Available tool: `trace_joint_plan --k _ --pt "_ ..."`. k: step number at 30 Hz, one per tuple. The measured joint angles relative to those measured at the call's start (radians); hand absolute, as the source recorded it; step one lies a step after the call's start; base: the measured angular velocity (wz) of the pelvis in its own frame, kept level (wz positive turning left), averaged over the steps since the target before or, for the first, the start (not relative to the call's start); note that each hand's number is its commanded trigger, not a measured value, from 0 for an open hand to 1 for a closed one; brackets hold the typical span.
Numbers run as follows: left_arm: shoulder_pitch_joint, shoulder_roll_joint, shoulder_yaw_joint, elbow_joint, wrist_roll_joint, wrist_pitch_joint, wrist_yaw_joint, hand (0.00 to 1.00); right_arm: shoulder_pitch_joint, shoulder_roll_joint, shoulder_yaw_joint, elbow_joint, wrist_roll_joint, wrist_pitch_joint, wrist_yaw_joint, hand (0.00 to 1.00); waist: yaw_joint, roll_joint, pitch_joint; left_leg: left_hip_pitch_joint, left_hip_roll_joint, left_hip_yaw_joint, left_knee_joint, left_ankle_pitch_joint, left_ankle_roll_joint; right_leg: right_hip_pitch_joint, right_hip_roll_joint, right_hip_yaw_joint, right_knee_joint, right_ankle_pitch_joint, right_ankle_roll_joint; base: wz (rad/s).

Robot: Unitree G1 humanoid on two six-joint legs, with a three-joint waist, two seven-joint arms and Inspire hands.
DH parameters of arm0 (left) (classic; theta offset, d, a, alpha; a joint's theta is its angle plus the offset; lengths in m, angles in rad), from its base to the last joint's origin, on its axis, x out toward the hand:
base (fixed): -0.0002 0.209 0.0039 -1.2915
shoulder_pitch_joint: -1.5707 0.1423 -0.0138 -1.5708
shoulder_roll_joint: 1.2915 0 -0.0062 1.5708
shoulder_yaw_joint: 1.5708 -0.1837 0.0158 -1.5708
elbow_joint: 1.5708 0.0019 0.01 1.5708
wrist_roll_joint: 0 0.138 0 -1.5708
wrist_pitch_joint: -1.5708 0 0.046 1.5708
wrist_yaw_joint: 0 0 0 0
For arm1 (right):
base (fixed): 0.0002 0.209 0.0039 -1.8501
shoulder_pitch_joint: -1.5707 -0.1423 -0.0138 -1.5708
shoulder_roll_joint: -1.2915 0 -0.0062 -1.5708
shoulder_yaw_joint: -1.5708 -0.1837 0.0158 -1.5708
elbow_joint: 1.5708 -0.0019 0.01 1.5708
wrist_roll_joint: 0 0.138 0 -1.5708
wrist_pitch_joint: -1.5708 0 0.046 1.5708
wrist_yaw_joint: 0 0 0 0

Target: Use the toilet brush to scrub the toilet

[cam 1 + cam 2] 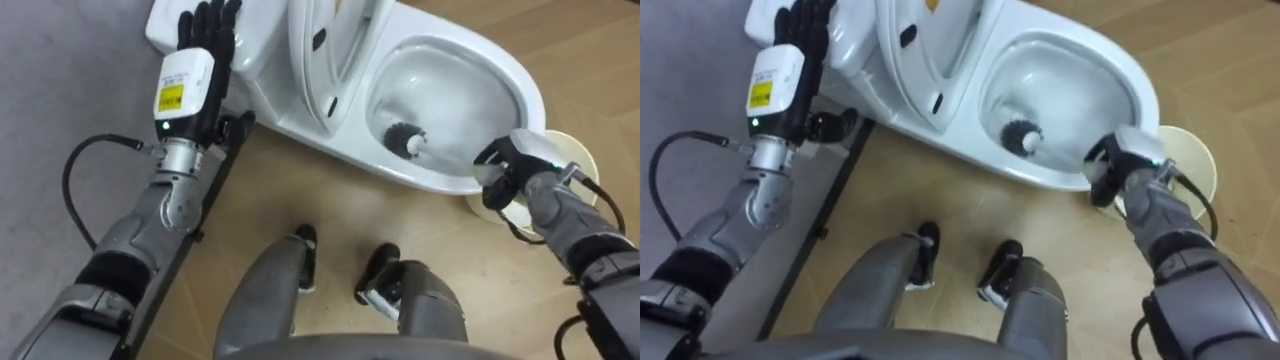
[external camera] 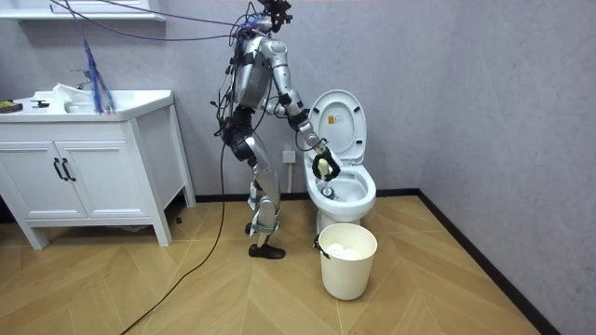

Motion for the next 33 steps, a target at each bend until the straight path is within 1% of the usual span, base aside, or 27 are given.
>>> trace_joint_plan --k 1,2,3,4,5,6,8,11,13,15,16,17,19,21,23,26,28,30,32,33 --pt "-0.005 0.005 -0.004 0.003 0.0 0.003 0.013 0.0 -0.015 -0.007 0.024 -0.015 0.0 0.008 -0.012 1.0 0.01 -0.003 0.003 -0.015 0.0 -0.001 0.007 0.0 -0.001 -0.013 -0.001 -0.003 0.004 -0.003 -0.003 0.07" --pt "-0.011 0.008 -0.004 0.003 0.0 0.004 0.02 0.0 -0.024 -0.009 0.03 -0.019 -0.001 0.011 -0.02 1.0 0.013 -0.004 0.0041 -0.024 0.001 -0.003 0.011 -0.001 -0.002 -0.019 -0.001 -0.007 0.006 -0.005 -0.004 0.13" --pt "-0.016 0.021 -0.008 0.003 0.0 0.003 0.033 0.0 -0.037 -0.01 0.042 -0.024 -0.007 0.023 -0.036 1.0 0.014 -0.005 0.006 -0.04 0.0 -0.014 0.019 -0.002 -0.004 -0.028 -0.002 -0.016 0.014 -0.008 -0.006 0.21" --pt "-0.026 0.039 -0.024 0.001 -0.002 0.003 0.051 0.0 -0.049 -0.013 0.044 -0.025 -0.009 0.031 -0.042 1.0 0.015 -0.01 0.0088 -0.055 0.0 -0.016 0.024 -0.002 -0.006 -0.037 -0.003 -0.024 0.013 -0.012 -0.007 0.21" --pt "-0.03 0.047 -0.029 -0.002 -0.002 0.003 0.057 0.0 -0.055 -0.014 0.044 -0.026 -0.009 0.036 -0.043 1.0 0.017 -0.012 0.0099 -0.062 0.0 -0.018 0.026 -0.001 -0.006 -0.043 -0.003 -0.026 0.013 -0.012 -0.007 0.13" --pt "-0.038 0.05 -0.03 -0.004 -0.002 0.005 0.069 0.0 -0.06 -0.022 0.054 -0.04 -0.005 0.05 -0.045 1.0 0.023 -0.013 0.0107 -0.076 0.0 -0.021 0.029 -0.001 -0.007 -0.054 -0.001 -0.027 0.015 -0.012 -0.007 0.0" --pt "-0.048 0.051 -0.03 -0.005 -0.001 0.014 0.088 0.0 -0.067 -0.031 0.054 -0.058 0.003 0.062 -0.055 1.0 0.031 -0.014 0.0111 -0.098 0.001 -0.022 0.036 -0.001 -0.007 -0.072 0.0 -0.027 0.021 -0.012 -0.008 0.0" --pt "-0.053 0.062 -0.03 -0.008 -0.006 0.04 0.112 0.0 -0.074 -0.037 0.054 -0.058 0.071 0.07 -0.084 1.0 0.03 -0.015 0.012 -0.122 0.0 -0.025 0.05 -0.001 -0.007 -0.094 -0.004 -0.029 0.032 -0.012 -0.008 0.04" --pt "-0.054 0.08 -0.03 -0.012 -0.007 0.058 0.142 0.0 -0.093 -0.047 0.048 -0.058 0.137 0.07 -0.121 1.0 0.027 -0.019 0.0146 -0.148 0.0 -0.022 0.055 -0.001 -0.006 -0.124 -0.005 -0.021 0.039 -0.012 -0.008 -0.05" --pt "-0.052 0.08 -0.03 -0.021 -0.008 0.081 0.162 0.0 -0.096 -0.048 0.033 -0.064 0.198 0.072 -0.147 1.0 0.023 -0.021 0.0153 -0.163 -0.001 -0.021 0.068 -0.001 -0.006 -0.141 -0.01 -0.017 0.053 -0.013 -0.008 0.0" --pt "-0.048 0.082 -0.029 -0.031 -0.008 0.094 0.175 0.0 -0.097 -0.049 0.018 -0.074 0.239 0.073 -0.155 1.0 0.018 -0.026 0.0181 -0.172 -0.001 -0.02 0.075 -0.001 -0.006 -0.151 -0.011 -0.013 0.059 -0.015 -0.008 0.0" --pt "-0.046 0.085 -0.027 -0.035 -0.008 0.097 0.182 0.0 -0.098 -0.049 0.011 -0.082 0.249 0.073 -0.157 1.0 0.014 -0.03 0.0203 -0.177 -0.002 -0.02 0.079 -0.001 -0.006 -0.158 -0.014 -0.01 0.067 -0.016 -0.009 -0.04" --pt "-0.045 0.091 -0.025 -0.036 -0.009 0.112 0.221 0.0 -0.099 -0.051 -0.013 -0.109 0.282 0.073 -0.168 1.0 -0.006 -0.04 0.0261 -0.187 -0.002 -0.009 0.083 0.0 -0.005 -0.176 -0.015 0.0 0.076 -0.018 -0.01 -0.07" --pt "-0.042 0.091 -0.025 -0.035 -0.01 0.133 0.237 0.0 -0.099 -0.05 -0.015 -0.117 0.337 0.073 -0.184 1.0 -0.021 -0.04 0.0265 -0.187 -0.002 -0.005 0.085 0.0 -0.004 -0.178 -0.015 0.004 0.073 -0.018 -0.01 -0.05" --pt "-0.041 0.091 -0.026 -0.035 -0.03 0.156 0.241 0.0 -0.098 -0.049 -0.013 -0.119 0.445 0.073 -0.184 1.0 -0.032 -0.04 0.0263 -0.187 0.0 -0.004 0.091 0.001 -0.004 -0.178 -0.015 0.006 0.078 -0.016 -0.012 -0.03" --pt "-0.041 0.089 -0.026 -0.035 -0.029 0.183 0.24 0.0 -0.098 -0.048 -0.014 -0.119 0.508 0.073 -0.184 1.0 -0.045 -0.038 0.0255 -0.186 0.0 -0.004 0.099 0.001 -0.004 -0.177 -0.017 0.006 0.085 -0.017 -0.013 0.0" --pt "-0.043 0.082 -0.026 -0.034 -0.028 0.208 0.235 0.0 -0.097 -0.048 -0.014 -0.119 0.535 0.073 -0.184 1.0 -0.049 -0.038 0.0253 -0.184 0.0 -0.006 0.105 0.002 -0.002 -0.174 -0.018 0.006 0.088 -0.015 -0.016 0.0" --pt "-0.042 0.08 -0.029 -0.037 -0.028 0.222 0.222 0.0 -0.094 -0.048 -0.013 -0.118 0.537 0.074 -0.184 1.0 -0.051 -0.037 0.0248 -0.18 -0.004 -0.007 0.105 0.003 0.0 -0.173 -0.025 0.006 0.095 -0.015 -0.016 0.02" --pt "-0.038 0.08 -0.029 -0.038 -0.025 0.227 0.208 0.0 -0.09 -0.047 -0.013 -0.117 0.536 0.076 -0.184 1.0 -0.051 -0.033 0.0244 -0.178 -0.008 -0.009 0.109 0.004 0.001 -0.171 -0.03 0.006 0.102 -0.016 -0.016 0.04" --pt "-0.037 0.078 -0.029 -0.038 -0.026 0.228 0.198 0.0 -0.089 -0.047 -0.013 -0.117 0.524 0.08 -0.183 1.0 -0.051 -0.028 0.0244 -0.177 -0.01 -0.01 0.11 0.005 0.002 -0.169 -0.033 0.005 0.105 -0.016 -0.015 0.06"
